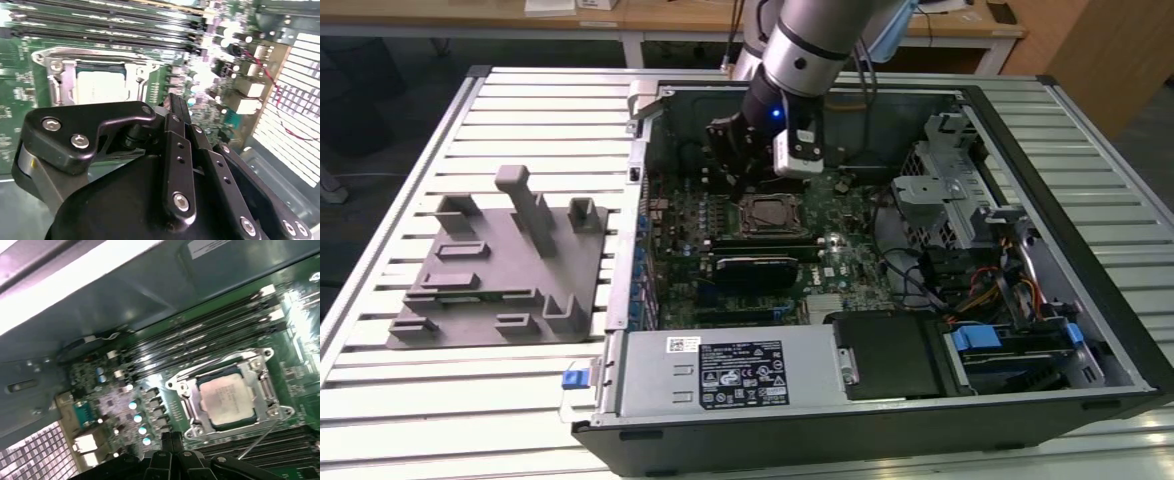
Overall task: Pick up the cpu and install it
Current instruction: 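Install the second cpu locking lever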
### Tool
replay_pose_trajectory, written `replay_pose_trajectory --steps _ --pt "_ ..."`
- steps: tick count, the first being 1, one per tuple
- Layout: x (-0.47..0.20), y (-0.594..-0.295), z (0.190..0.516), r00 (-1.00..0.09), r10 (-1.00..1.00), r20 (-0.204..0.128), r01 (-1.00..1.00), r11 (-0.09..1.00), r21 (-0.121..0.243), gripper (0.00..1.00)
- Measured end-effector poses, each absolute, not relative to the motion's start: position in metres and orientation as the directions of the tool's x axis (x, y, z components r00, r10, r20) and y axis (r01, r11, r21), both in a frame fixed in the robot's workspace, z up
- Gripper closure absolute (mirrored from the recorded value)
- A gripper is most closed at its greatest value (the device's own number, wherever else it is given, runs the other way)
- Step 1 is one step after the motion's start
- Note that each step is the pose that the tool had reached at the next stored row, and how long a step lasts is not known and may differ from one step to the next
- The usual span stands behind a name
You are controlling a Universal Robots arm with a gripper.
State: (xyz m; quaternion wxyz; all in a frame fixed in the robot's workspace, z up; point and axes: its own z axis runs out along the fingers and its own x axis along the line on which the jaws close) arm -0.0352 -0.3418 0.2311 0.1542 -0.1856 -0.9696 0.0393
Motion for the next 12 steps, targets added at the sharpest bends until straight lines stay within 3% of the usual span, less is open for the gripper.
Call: replay_pose_trajectory --steps 9,12 --pt "-0.035 -0.342 0.249 -0.884 0.368 0.289 0.348 0.930 -0.120 0.89" --pt "-0.035 -0.342 0.249 -0.895 0.357 0.269 0.339 0.934 -0.112 0.89"
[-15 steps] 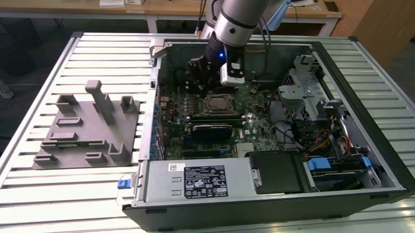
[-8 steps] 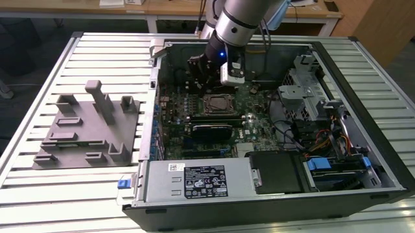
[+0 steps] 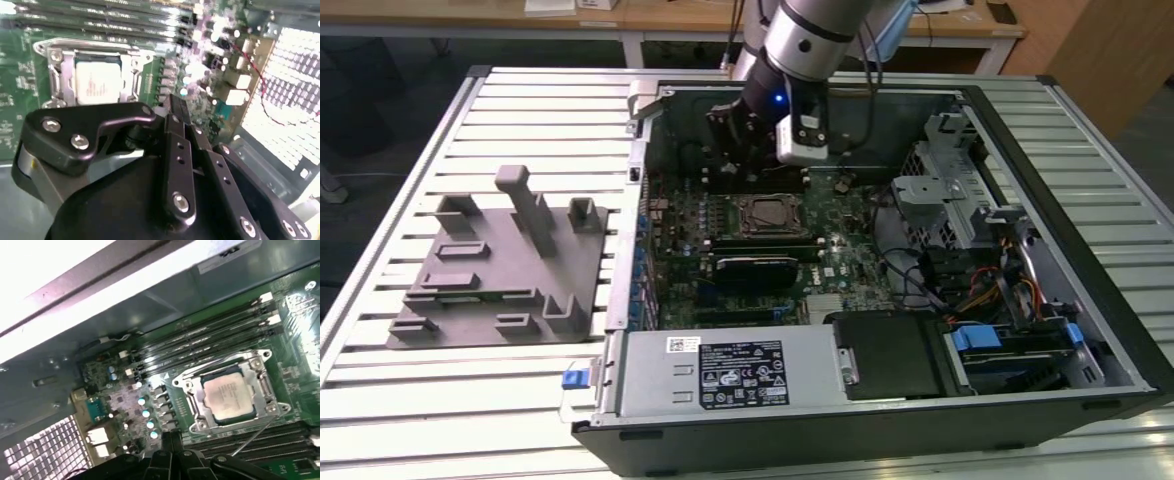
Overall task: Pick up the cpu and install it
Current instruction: 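Install the second cpu locking lever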
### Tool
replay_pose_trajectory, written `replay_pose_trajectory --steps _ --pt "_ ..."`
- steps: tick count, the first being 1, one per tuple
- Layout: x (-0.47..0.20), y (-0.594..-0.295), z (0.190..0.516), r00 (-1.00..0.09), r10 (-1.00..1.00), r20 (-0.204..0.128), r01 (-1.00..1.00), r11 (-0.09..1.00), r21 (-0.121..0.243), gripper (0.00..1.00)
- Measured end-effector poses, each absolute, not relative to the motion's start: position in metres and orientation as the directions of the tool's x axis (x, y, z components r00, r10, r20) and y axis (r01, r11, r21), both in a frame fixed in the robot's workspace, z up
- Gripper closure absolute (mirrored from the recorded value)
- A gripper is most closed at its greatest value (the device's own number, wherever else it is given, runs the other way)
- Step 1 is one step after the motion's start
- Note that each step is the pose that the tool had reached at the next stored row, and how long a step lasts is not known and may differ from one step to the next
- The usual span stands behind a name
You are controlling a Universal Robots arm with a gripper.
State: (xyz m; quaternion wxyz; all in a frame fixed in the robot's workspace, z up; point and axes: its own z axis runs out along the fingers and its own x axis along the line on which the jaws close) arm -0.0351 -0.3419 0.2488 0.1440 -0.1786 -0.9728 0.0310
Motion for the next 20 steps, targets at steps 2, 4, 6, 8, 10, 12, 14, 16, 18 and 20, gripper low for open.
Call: replay_pose_trajectory --steps 2,4,6,8,10,12,14,16,18,20 --pt "-0.0351 -0.3419 0.2488 -0.908 0.346 0.235 0.332 0.938 -0.099 0.89" --pt "-0.0351 -0.3419 0.2488 -0.920 0.335 0.202 0.324 0.942 -0.087 0.89" --pt "-0.0351 -0.3419 0.2488 -0.931 0.323 0.169 0.314 0.946 -0.076 0.89" --pt "-0.0351 -0.3419 0.2488 -0.942 0.309 0.134 0.303 0.951 -0.063 0.89" --pt "-0.0351 -0.3419 0.2488 -0.950 0.295 0.100 0.291 0.955 -0.053 0.89" --pt "-0.0351 -0.3419 0.2488 -0.958 0.277 0.075 0.274 0.961 -0.045 0.89" --pt "-0.0350 -0.3419 0.2487 -0.960 0.268 0.073 0.266 0.963 -0.043 0.89" --pt "-0.0351 -0.3419 0.2487 -0.961 0.267 0.073 0.265 0.963 -0.043 0.89" --pt "-0.0351 -0.3419 0.2488 -0.961 0.266 0.073 0.263 0.964 -0.043 0.89" --pt "-0.0352 -0.3420 0.2490 -0.963 0.259 0.067 0.257 0.966 -0.042 0.89"
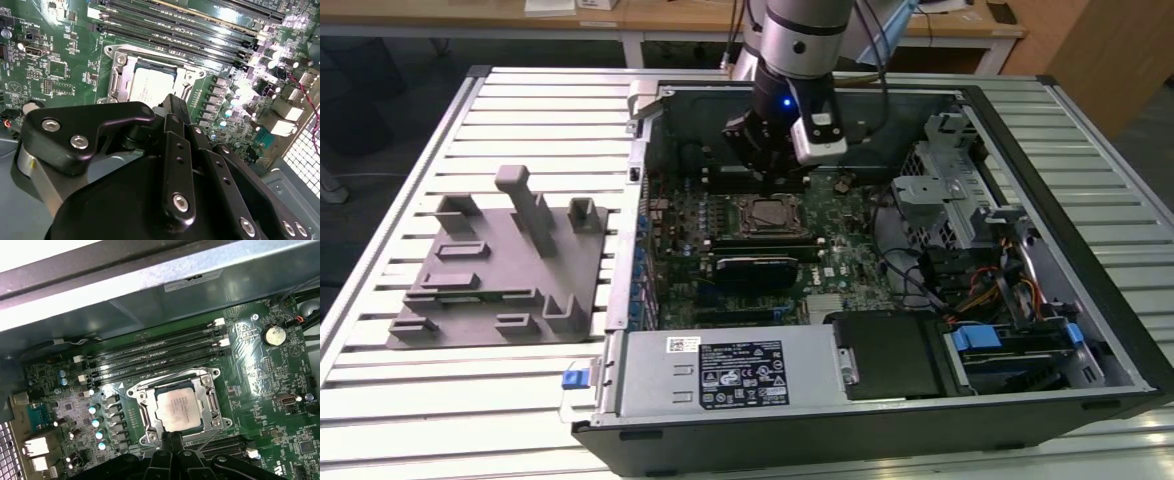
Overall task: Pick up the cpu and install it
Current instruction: 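Install the second cpu locking lever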
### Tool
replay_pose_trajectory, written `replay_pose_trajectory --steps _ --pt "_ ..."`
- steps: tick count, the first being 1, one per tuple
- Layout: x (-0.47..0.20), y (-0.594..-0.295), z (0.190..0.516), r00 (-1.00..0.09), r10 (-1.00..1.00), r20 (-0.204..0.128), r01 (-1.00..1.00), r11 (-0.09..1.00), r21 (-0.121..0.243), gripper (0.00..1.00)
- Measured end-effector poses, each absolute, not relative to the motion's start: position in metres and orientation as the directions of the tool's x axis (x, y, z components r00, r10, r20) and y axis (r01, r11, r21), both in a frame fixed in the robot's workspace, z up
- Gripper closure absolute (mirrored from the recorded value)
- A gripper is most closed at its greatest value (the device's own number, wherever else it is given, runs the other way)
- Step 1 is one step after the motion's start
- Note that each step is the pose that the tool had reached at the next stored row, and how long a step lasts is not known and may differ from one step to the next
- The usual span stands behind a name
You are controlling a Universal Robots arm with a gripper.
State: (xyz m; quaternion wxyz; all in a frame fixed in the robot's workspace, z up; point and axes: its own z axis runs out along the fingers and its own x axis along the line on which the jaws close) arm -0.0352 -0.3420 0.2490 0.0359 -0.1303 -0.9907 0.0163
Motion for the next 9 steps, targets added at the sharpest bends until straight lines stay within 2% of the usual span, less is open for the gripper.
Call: replay_pose_trajectory --steps 5,9 --pt "-0.0351 -0.3427 0.2484 -0.971 0.237 0.019 0.236 0.971 -0.028 0.89" --pt "-0.0351 -0.3480 0.2482 -0.973 0.229 0.005 0.229 0.973 -0.025 0.89"
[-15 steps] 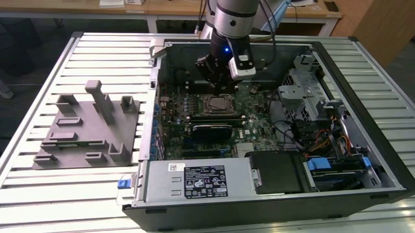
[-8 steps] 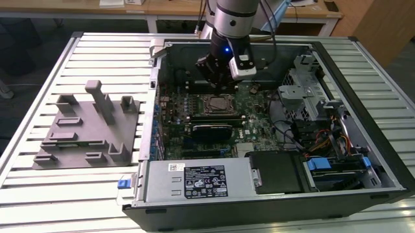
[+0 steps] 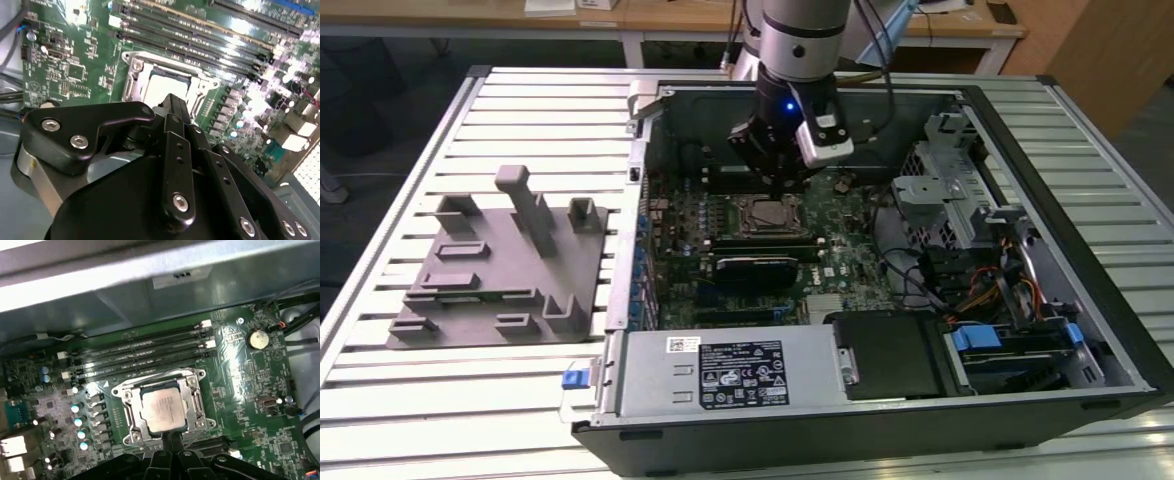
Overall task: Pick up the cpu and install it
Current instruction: 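Install the second cpu locking lever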
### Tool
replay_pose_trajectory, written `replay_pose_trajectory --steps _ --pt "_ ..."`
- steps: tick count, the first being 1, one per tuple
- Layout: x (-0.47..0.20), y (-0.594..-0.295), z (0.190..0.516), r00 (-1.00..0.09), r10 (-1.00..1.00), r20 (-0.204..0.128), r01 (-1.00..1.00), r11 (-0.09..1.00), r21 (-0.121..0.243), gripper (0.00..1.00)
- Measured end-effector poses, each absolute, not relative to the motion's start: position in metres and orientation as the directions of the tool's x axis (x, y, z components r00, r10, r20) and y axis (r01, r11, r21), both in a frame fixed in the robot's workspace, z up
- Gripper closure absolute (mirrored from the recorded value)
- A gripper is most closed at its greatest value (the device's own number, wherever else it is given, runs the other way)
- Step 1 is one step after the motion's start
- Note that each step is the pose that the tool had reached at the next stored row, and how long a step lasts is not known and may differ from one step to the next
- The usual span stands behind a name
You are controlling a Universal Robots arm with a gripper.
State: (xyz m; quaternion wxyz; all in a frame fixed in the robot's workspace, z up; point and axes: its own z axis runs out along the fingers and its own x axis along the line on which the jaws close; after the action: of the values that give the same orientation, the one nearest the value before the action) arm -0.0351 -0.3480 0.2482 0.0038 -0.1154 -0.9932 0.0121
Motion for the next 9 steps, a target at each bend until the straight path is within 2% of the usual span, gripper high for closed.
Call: replay_pose_trajectory --steps 9 --pt "-0.035 -0.362 0.248 -0.977 0.214 -0.011 0.214 0.977 -0.021 0.89"
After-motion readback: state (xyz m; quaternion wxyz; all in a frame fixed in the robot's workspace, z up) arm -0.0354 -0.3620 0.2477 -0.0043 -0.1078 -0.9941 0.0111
